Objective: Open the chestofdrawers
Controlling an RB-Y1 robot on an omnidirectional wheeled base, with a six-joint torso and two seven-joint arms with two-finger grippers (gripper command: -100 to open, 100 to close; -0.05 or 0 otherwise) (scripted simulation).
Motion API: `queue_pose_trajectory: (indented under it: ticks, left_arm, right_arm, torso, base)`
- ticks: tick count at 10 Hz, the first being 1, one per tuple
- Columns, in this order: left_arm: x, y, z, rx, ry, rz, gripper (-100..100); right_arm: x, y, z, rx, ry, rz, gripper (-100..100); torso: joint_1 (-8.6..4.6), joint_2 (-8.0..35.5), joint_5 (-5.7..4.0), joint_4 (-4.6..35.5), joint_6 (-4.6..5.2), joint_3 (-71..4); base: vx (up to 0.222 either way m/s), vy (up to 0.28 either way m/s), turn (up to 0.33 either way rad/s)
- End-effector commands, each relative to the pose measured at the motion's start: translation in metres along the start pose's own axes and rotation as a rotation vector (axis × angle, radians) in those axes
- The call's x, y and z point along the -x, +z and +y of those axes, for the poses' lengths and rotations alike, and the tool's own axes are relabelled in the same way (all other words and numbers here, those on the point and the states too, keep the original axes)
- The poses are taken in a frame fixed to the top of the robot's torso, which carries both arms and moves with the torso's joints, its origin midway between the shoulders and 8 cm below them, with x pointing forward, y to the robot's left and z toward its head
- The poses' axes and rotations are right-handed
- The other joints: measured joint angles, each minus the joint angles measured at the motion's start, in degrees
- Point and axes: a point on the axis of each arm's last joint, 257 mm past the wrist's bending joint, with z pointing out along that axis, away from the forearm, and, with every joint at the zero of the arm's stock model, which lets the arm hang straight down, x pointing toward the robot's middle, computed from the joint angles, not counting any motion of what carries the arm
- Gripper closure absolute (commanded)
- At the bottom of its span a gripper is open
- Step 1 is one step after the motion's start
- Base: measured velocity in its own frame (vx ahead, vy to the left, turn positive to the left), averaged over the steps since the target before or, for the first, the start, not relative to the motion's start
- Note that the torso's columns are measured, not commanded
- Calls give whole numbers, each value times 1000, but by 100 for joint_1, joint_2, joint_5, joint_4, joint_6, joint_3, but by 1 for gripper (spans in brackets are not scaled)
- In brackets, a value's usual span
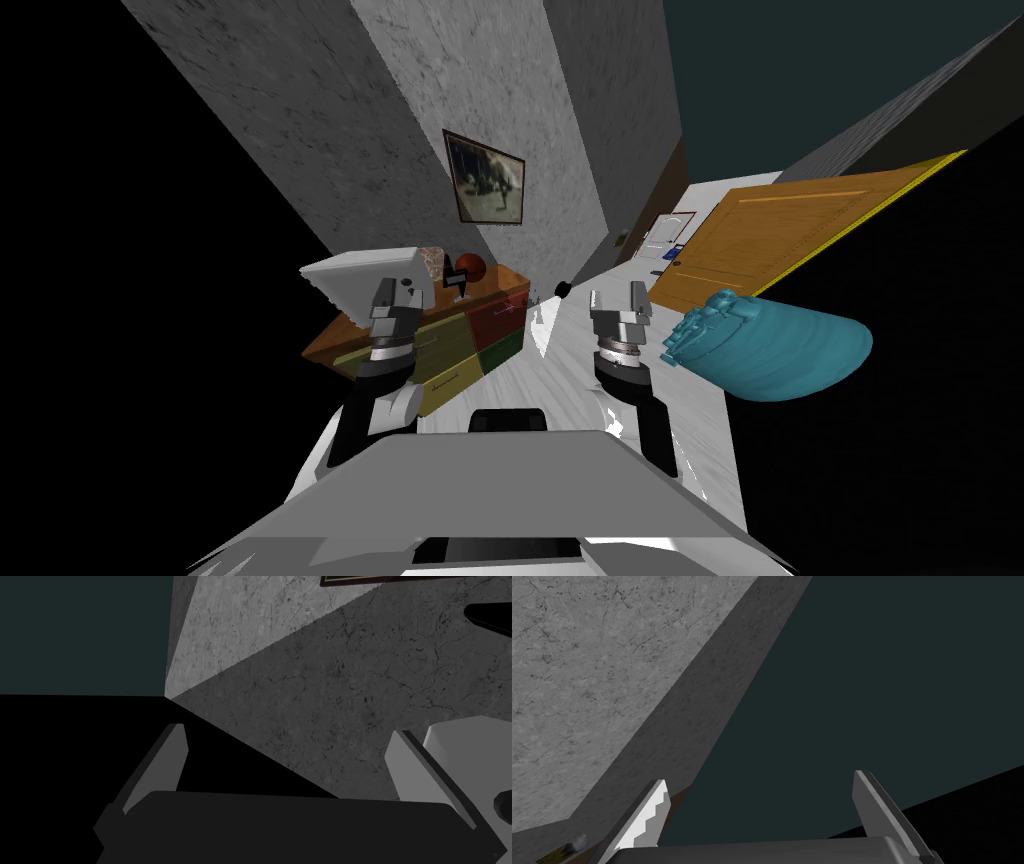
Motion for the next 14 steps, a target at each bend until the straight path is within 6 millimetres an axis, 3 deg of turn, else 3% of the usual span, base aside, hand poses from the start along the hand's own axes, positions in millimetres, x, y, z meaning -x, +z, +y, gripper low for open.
queue_pose_trajectory:
  ticks: [1,9,10,11,14]
  left_arm:
    - [0,0,0,0,0,0,0]
    - [0,0,0,0,0,0,0]
    - [-4,-1,7,10,17,37,-100]
    - [-5,-2,11,18,24,50,-100]
    - [-3,-9,47,84,56,83,-100]
  right_arm:
    - [0,0,0,0,0,0,0]
    - [0,0,0,0,0,0,0]
    - [0,0,0,0,0,0,0]
    - [0,0,0,0,0,0,0]
    - [0,0,0,0,0,0,0]
  torso:
    - [0,232,0,235,0,-467]
    - [0,3539,0,3537,0,-7073]
    - [0,3962,0,3960,0,-7919]
    - [-10,4148,-2,4147,0,-8317]
    - [-24,4205,-7,4220,-1,-8470]
  base:
    - [0,0,0]
    - [0,0,0]
    - [28,-39,29]
    - [55,-67,40]
    - [119,-135,79]
